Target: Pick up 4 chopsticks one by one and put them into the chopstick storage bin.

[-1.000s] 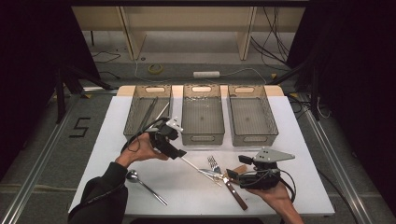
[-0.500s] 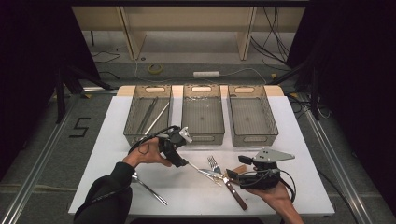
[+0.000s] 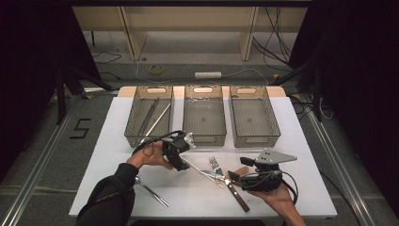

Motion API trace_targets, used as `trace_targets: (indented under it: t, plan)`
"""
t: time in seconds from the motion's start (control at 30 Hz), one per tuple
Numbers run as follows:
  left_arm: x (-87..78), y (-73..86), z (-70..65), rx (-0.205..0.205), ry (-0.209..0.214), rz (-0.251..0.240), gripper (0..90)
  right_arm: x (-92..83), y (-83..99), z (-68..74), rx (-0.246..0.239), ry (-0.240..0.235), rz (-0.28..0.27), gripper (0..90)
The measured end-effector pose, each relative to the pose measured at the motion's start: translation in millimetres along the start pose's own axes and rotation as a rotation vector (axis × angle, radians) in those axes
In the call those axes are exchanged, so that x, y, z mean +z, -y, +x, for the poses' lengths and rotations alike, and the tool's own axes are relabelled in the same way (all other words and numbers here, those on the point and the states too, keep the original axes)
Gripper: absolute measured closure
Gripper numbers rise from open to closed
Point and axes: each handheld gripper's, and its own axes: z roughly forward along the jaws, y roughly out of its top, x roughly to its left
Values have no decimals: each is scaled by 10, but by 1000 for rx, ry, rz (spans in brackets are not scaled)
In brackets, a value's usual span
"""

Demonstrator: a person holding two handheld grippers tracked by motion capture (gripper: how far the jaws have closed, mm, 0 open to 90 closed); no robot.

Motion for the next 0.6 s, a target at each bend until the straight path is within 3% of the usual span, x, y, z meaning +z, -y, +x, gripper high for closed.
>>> trace_targets:
  t: [0.6]
  plan:
    - [97, -2, -1, 19, 17, 31, 337, -17, -3, 8, 2, -6, -22, 278]
